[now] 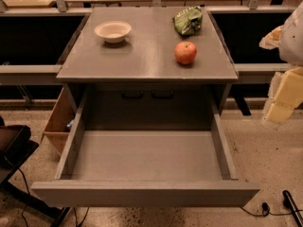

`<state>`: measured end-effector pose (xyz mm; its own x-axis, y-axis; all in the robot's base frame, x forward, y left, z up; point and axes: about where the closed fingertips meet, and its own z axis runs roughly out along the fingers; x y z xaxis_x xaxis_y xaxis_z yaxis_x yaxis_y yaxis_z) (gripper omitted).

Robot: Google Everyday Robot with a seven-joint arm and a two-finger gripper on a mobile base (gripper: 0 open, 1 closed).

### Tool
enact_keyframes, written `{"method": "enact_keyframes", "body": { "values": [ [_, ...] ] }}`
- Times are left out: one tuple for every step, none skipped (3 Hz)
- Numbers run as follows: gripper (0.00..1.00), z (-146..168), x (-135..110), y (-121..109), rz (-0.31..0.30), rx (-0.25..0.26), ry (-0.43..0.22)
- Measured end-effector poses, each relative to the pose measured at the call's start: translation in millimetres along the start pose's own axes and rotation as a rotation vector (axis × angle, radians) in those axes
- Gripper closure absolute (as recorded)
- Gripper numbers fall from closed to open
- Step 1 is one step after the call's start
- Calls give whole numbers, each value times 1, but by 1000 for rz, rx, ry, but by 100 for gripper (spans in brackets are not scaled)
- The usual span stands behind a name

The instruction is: Close top drawer

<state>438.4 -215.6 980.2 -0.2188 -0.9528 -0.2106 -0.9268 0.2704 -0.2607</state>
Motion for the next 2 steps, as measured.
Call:
{"method": "enact_keyframes", "body": {
  "values": [
    [0,0,0,0,0,0,0],
    [0,12,2,20,-6,-3,17]
  ]
}}
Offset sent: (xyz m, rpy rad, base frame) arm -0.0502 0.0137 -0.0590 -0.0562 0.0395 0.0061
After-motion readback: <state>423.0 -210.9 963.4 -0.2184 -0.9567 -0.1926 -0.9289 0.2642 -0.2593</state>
